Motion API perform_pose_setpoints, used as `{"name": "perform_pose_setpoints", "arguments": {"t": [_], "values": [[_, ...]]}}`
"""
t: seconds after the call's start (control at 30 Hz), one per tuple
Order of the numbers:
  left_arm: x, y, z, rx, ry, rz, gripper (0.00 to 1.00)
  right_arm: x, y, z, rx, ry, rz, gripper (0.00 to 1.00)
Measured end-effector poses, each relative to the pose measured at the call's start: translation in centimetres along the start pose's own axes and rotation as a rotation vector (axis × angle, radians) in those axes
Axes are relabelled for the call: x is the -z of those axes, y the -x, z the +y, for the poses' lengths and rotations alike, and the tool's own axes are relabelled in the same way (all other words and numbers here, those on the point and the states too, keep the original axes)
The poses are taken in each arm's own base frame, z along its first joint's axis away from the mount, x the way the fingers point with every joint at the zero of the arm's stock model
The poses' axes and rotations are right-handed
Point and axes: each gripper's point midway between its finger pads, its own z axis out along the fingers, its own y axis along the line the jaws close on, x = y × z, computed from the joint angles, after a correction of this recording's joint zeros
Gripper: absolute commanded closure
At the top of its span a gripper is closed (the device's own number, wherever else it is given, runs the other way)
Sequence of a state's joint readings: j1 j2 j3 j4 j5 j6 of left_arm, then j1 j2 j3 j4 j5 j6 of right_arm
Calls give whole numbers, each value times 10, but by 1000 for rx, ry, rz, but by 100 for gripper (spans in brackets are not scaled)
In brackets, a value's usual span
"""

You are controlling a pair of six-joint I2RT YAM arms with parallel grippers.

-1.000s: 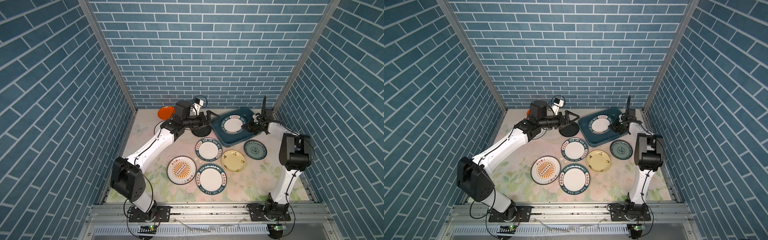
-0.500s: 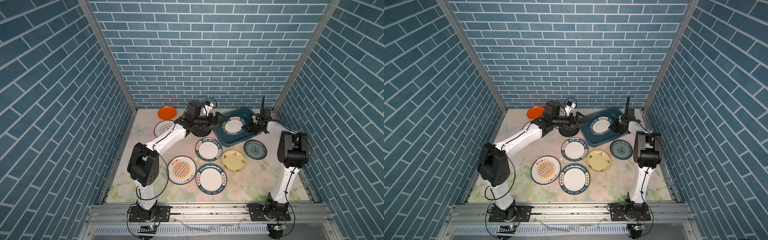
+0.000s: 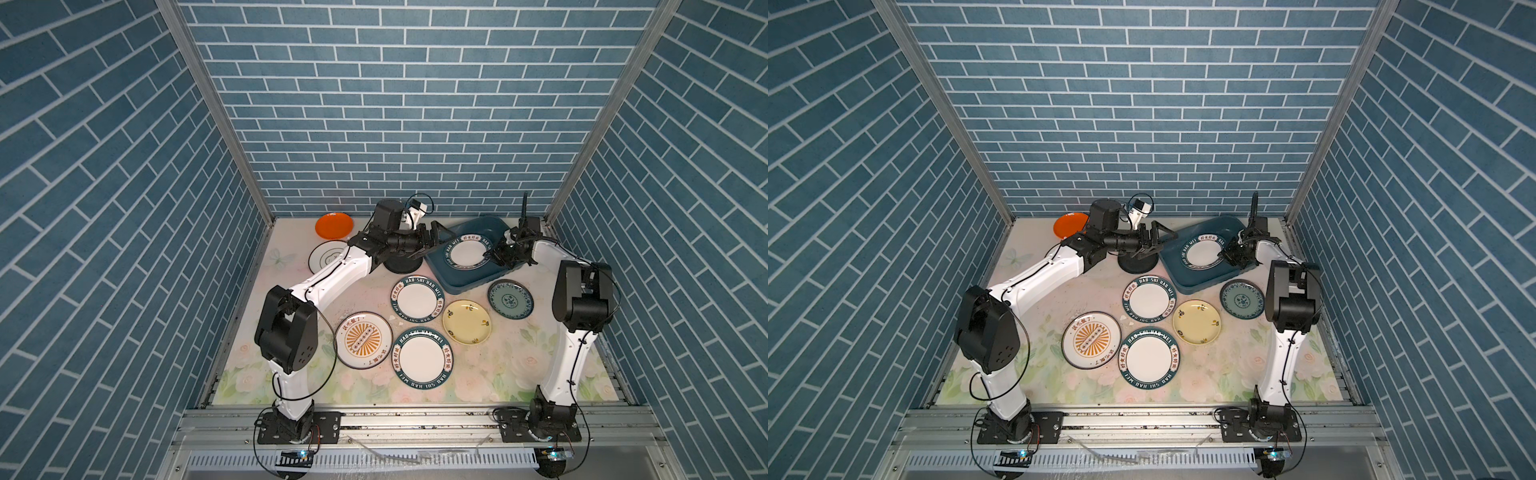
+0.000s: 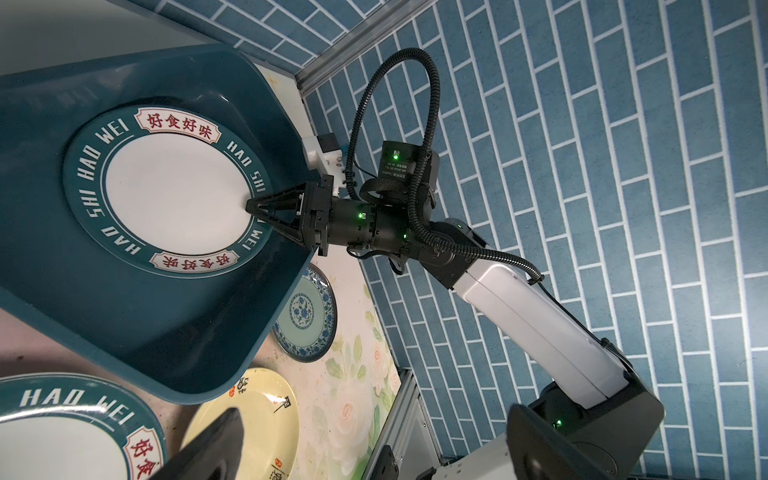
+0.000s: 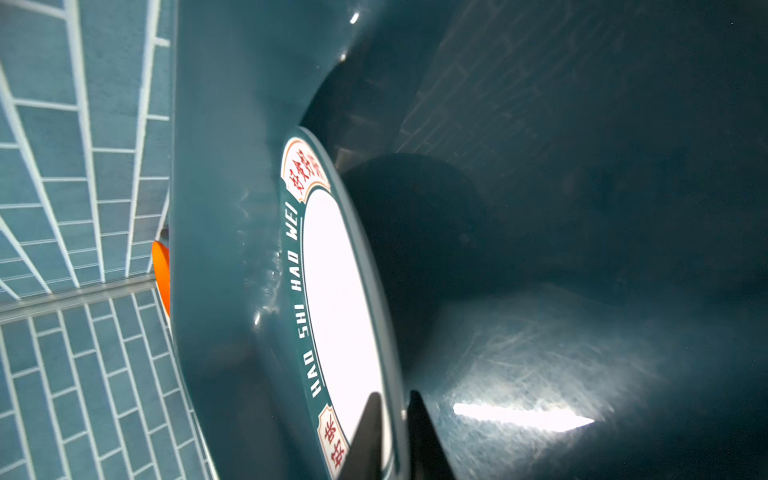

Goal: Place the plates into the plastic bin on the countertop
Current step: 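Release the green-rimmed plate in the bin and lift the right gripper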

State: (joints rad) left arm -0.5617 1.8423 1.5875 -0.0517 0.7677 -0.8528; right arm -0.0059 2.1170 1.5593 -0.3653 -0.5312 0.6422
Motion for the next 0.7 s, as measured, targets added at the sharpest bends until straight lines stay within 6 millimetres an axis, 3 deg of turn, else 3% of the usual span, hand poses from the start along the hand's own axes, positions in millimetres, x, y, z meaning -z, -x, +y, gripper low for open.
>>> {"name": "perform_pose_setpoints", "arguments": {"t": [0.13,0.43,0.7], "values": [[0,0,1,3,4,-1,0,-2,-2,-6,8,-22,8,62],[0,0,1,3,7,-4,0,-1,0,-8,12,-47,4,54],[4,-3,4,13,27,-8,0,0,2,-16,31,-92,-11,33]]}}
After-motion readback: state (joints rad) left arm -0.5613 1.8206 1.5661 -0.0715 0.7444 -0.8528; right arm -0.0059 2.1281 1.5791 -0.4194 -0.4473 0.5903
